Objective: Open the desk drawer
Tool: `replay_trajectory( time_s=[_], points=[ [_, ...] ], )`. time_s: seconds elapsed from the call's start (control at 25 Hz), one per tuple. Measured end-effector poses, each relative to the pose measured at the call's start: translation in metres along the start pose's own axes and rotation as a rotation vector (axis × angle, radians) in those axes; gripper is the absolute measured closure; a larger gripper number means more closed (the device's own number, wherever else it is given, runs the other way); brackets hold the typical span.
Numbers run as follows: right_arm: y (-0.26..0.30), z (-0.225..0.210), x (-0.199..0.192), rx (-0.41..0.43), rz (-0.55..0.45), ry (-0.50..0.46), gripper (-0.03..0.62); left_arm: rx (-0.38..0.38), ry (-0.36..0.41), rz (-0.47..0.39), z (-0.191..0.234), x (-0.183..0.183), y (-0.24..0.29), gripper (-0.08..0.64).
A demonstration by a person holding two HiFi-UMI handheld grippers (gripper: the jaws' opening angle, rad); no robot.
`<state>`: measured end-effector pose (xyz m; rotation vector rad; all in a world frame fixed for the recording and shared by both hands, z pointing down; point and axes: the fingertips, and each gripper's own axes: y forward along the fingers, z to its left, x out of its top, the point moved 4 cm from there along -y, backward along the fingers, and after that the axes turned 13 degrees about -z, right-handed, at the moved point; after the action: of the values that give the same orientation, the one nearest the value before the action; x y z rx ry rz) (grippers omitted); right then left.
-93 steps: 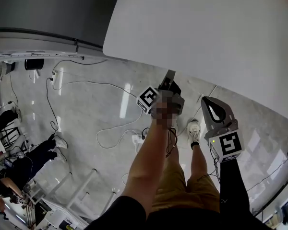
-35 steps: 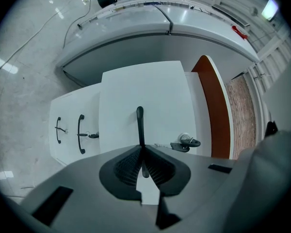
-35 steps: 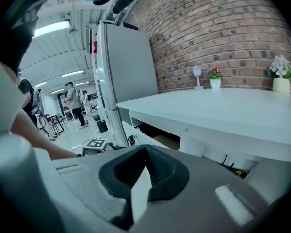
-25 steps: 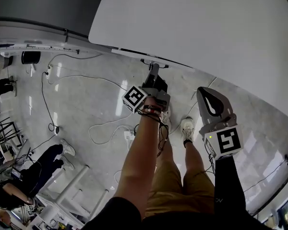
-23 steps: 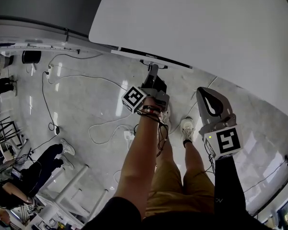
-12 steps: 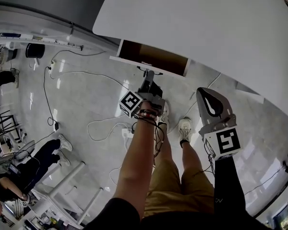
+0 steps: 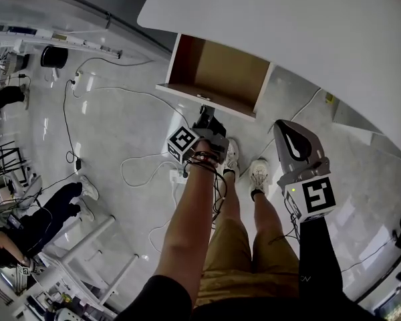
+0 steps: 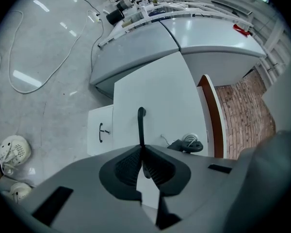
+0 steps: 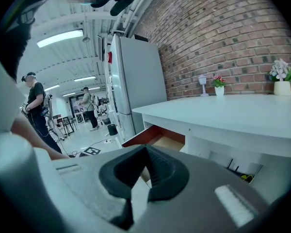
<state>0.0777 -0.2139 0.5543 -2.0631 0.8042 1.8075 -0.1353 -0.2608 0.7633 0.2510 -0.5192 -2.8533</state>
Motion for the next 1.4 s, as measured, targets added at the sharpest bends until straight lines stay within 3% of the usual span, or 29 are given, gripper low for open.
replay_trajectory(
  time_s=[1.04,1.4],
  points=[
    [0.001,0.051,-0.001,-0.047,-0.019,0.038,0.592,0.04,-0.042,0.043,0.005,0.013,-0.054,0.535],
    [0.011,0.062,-0.002,-0.023,-0.013,0.036,0.592,0.059,-0.042,0.04,0.014,0.023,-0.069,0.535]
  ],
)
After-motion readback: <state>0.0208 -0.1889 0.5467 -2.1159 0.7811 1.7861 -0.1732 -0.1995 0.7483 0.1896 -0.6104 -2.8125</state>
